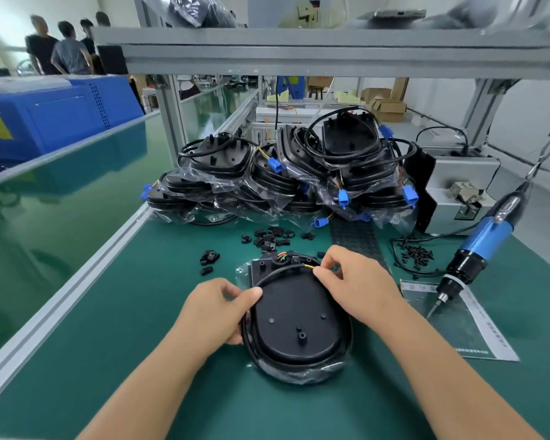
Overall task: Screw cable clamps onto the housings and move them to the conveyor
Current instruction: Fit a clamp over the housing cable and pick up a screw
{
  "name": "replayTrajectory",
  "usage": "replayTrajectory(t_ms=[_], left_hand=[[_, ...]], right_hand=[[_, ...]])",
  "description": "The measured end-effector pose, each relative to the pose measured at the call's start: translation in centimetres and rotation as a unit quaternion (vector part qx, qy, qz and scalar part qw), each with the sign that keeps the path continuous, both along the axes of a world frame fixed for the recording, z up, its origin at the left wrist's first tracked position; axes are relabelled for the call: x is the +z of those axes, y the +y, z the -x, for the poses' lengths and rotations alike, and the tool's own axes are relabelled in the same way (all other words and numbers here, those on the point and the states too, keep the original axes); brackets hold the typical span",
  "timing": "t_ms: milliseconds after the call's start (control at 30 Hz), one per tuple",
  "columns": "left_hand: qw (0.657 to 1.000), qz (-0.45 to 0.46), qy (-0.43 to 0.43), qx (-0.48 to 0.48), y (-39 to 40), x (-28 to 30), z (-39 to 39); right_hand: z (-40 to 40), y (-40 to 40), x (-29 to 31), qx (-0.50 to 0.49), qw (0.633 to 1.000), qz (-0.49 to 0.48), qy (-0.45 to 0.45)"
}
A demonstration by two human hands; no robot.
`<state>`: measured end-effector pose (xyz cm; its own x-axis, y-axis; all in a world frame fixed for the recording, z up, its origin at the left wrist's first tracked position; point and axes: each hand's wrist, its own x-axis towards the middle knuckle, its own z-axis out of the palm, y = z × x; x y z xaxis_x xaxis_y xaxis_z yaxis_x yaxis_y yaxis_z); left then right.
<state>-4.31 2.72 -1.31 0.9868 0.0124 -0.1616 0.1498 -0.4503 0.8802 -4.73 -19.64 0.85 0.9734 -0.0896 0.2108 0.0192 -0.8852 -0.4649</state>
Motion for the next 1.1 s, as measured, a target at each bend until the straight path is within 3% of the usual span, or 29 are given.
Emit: replayTrajectory(t_ms=[167,400,533,700,867,1100], left_hand=[[0.997,0.052,0.044,0.028,-1.2,0.4,0.0],[0.978,0.179,0.024,0.101,-0.1,1.5,1.2],[0.965,0.187,-0.007,0.185,6.0,2.2,2.2],[0.93,0.157,-0.067,0.326,17.8,1.8,4.8],[0.88,0.141,-0.08,0.447,28.2,1.5,9.6],[0.826,0.095,-0.052,0.554,38.0,0.5,17.7]], right_hand=[[0.0,1.5,-0.3,-0.039,0.998,-0.047,0.009],[-0.1,4.9,1.4,-0.013,0.969,-0.243,-0.051],[-1.1,10.9,2.3,0.102,0.942,-0.318,-0.034],[-1.9,22.2,1.9,0.262,0.88,-0.389,0.075],[-1.1,34.9,0.7,0.392,0.834,-0.365,0.13],[2.7,48.1,-1.4,0.497,0.779,-0.328,0.194]])
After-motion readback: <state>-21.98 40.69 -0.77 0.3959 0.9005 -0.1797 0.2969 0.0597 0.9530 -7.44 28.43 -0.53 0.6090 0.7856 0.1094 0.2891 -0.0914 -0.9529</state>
